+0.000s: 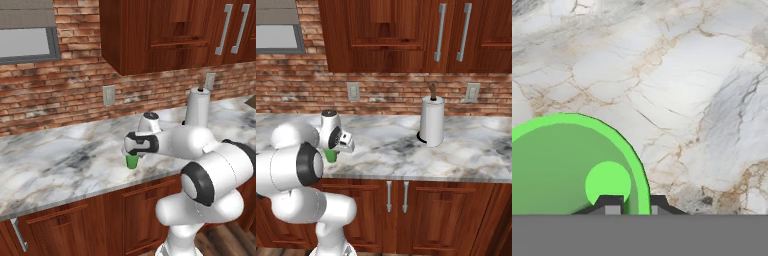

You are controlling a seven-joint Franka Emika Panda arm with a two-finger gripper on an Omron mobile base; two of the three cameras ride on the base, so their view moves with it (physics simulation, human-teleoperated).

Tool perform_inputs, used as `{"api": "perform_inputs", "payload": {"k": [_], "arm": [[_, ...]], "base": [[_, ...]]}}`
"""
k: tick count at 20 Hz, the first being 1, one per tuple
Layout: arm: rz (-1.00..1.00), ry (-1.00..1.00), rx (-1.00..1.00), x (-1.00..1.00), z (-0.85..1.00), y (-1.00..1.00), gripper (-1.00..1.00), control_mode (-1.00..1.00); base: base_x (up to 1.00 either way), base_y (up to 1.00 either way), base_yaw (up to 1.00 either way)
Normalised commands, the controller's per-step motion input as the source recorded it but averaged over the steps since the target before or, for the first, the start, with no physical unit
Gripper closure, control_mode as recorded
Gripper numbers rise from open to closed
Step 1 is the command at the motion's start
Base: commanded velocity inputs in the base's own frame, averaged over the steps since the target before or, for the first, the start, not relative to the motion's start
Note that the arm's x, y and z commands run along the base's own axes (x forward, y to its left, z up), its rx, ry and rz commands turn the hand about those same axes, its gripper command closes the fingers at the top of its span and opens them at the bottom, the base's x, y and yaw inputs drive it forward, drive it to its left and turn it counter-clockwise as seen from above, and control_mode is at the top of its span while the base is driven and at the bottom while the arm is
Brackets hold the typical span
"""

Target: Place the pitcher and cup on the dining counter for serving.

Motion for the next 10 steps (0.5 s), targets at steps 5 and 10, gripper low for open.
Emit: {"api": "perform_inputs", "payload": {"k": [5, 10], "arm": [[0.00, -0.08, 0.00, -0.07, 0.34, 0.00, 1.00, -1.00], [0.00, -0.09, 0.00, -0.12, 0.41, -0.01, 1.00, -1.00]], "base": [[0.00, 0.00, 0.00], [0.00, 0.00, 0.00]]}}
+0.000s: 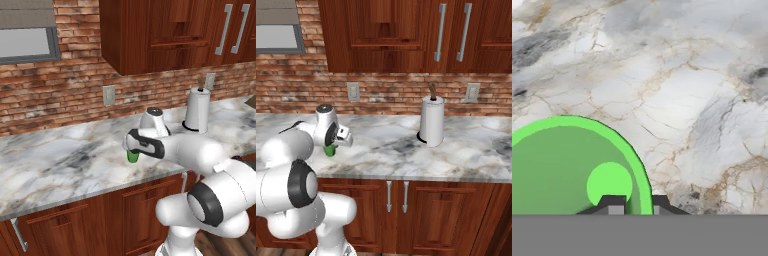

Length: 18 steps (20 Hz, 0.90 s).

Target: Place the pitcher and cup on the dining counter for serving.

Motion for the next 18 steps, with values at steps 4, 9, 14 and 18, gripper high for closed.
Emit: {"api": "perform_inputs", "payload": {"k": [4, 9, 14, 18], "arm": [[0.00, -0.12, 0.00, -0.20, 0.48, 0.00, 1.00, -1.00], [0.05, -0.18, 0.00, -0.39, 0.48, -0.05, 1.00, -1.00], [0.14, -0.08, 0.02, -0.36, 0.28, -0.12, 1.00, 1.00], [0.00, 0.00, 0.00, 0.00, 0.00, 0.00, 1.00, 1.00]], "base": [[0.00, 0.00, 0.00], [0.00, 0.00, 0.00], [-0.34, -0.09, 0.18], [-0.87, -0.20, 0.61]]}}
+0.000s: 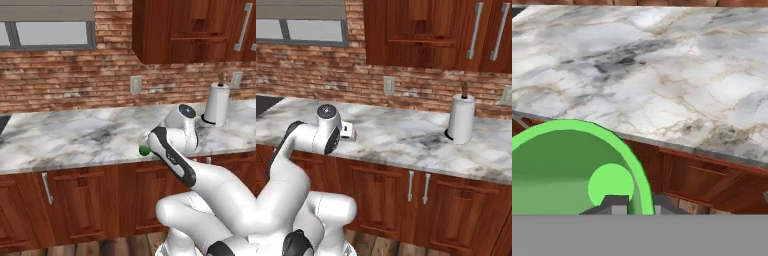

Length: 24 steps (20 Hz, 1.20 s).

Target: Place the pitcher and cup on the dining counter for serving.

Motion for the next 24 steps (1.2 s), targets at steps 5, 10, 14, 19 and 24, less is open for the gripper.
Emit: {"api": "perform_inputs", "payload": {"k": [5, 10, 14, 19, 24], "arm": [[0.00, 0.00, 0.00, 0.00, 0.00, 0.00, 1.00, 1.00], [0.00, 0.00, 0.00, 0.00, 0.00, 0.00, 1.00, 1.00], [0.00, 0.00, 0.00, 0.00, 0.00, 0.00, 1.00, 1.00], [0.00, 0.00, 0.00, 0.00, 0.00, 0.00, 1.00, 1.00], [0.00, 0.00, 0.00, 0.00, 0.00, 0.00, 1.00, 1.00]], "base": [[-0.77, -0.08, 0.79], [-0.47, 0.00, 0.84], [-0.16, 0.04, 0.82], [-0.07, 0.21, 0.82], [-0.03, 0.10, 0.87]]}}
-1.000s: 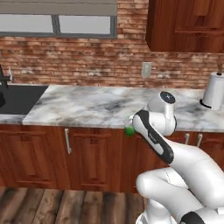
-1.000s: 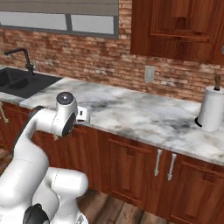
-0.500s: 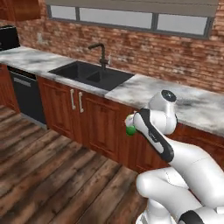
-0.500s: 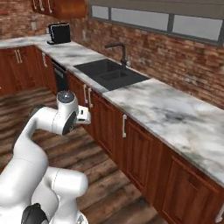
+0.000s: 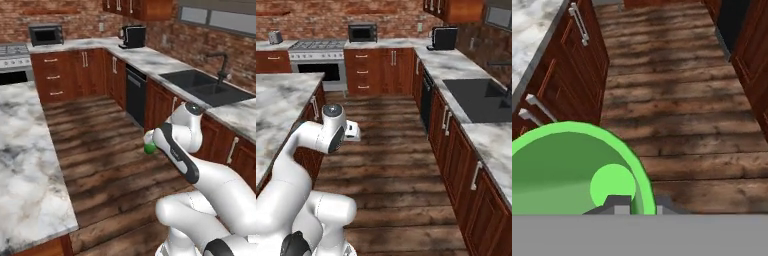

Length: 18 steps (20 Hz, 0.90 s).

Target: Place the pitcher and cup on the dining counter for serving.

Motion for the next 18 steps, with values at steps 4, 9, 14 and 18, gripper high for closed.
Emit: {"api": "perform_inputs", "payload": {"k": [4, 9, 14, 18], "arm": [[0.00, 0.00, 0.00, 0.00, 0.00, 0.00, 1.00, 1.00], [0.00, 0.00, 0.00, 0.00, 0.00, 0.00, 1.00, 1.00], [0.00, 0.00, 0.00, 0.00, 0.00, 0.00, 1.00, 1.00], [0.00, 0.00, 0.00, 0.00, 0.00, 0.00, 1.00, 1.00]], "base": [[0.00, 0.00, 0.91], [0.00, -0.19, 0.96], [0.07, -0.34, 0.89], [0.29, -0.32, 0.77]]}}
